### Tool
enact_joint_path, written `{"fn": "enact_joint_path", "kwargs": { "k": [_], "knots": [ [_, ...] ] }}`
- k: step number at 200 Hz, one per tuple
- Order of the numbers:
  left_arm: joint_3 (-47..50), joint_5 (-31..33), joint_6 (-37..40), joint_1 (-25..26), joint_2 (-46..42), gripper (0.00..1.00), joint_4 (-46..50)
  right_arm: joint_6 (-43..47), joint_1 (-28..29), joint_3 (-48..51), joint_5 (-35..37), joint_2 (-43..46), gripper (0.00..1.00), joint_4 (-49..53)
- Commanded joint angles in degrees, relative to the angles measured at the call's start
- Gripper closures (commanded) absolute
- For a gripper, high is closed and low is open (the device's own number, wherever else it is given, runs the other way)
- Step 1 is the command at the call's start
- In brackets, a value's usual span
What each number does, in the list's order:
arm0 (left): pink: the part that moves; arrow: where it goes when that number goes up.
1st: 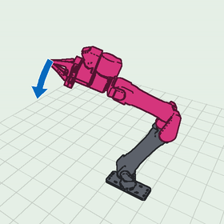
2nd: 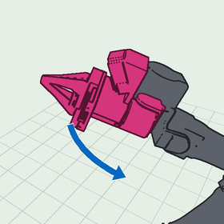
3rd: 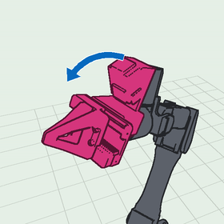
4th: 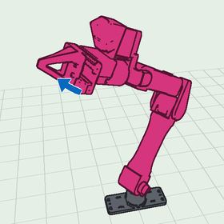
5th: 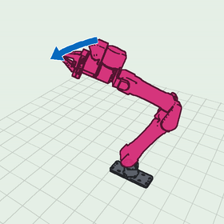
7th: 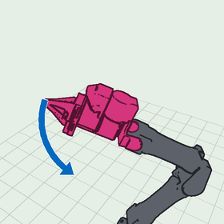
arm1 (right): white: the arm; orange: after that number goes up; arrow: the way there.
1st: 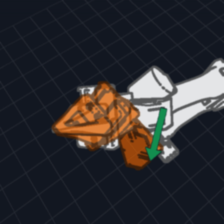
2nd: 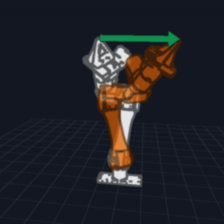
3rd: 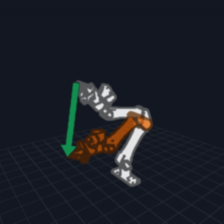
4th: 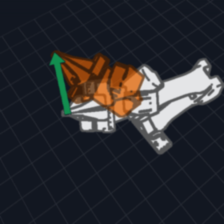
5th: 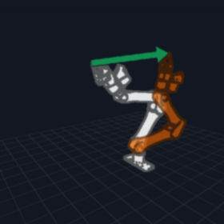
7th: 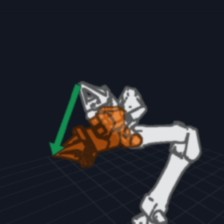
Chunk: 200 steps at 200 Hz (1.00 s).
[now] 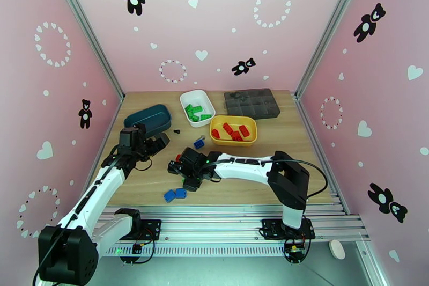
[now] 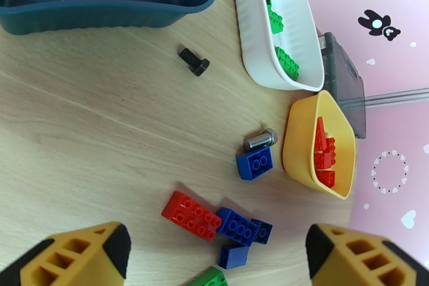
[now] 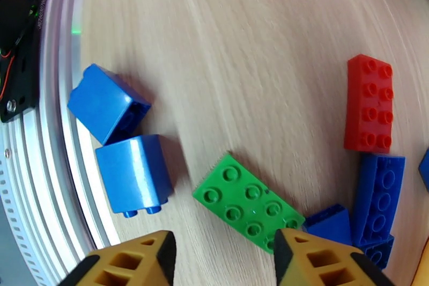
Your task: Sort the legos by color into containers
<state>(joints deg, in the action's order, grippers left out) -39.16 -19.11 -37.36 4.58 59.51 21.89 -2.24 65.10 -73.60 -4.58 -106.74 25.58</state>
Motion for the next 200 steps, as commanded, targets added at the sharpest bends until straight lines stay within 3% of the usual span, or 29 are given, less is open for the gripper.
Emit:
{"fn": "enact_joint_path", "kwargs": {
  "k": [1, 29, 78, 102, 152, 200],
  "knots": [
    [-1.8, -0.3, 0.9, -0.4, 0.3, 0.1, 1.6, -15.9, 0.6, -0.3, 3.6, 4.3, 0.45, 1.7],
    [-2.8, 0.0, 4.2, 1.9, -0.6, 0.18, 5.3, -26.3, 1.0, 8.0, 9.1, 14.3, 0.4, -0.1],
    [-2.0, 12.2, 10.0, 24.0, 4.7, 0.29, 9.4, -32.8, -2.7, 20.1, 13.1, 31.4, 0.33, 3.6],
    [0.1, 17.3, 10.4, 30.6, 7.6, 0.32, 8.2, -33.8, -3.6, 23.7, 13.5, 37.4, 0.31, 4.2],
    [-3.0, 24.6, 13.0, 41.1, 17.8, 0.32, 8.6, -34.8, -3.9, 26.1, 13.2, 40.4, 0.3, 3.3],
    [-9.7, 27.8, 13.8, 45.8, 29.4, 0.34, 11.8, -34.5, -4.0, 26.4, 13.8, 40.8, 0.3, 3.3]
  ]
}}
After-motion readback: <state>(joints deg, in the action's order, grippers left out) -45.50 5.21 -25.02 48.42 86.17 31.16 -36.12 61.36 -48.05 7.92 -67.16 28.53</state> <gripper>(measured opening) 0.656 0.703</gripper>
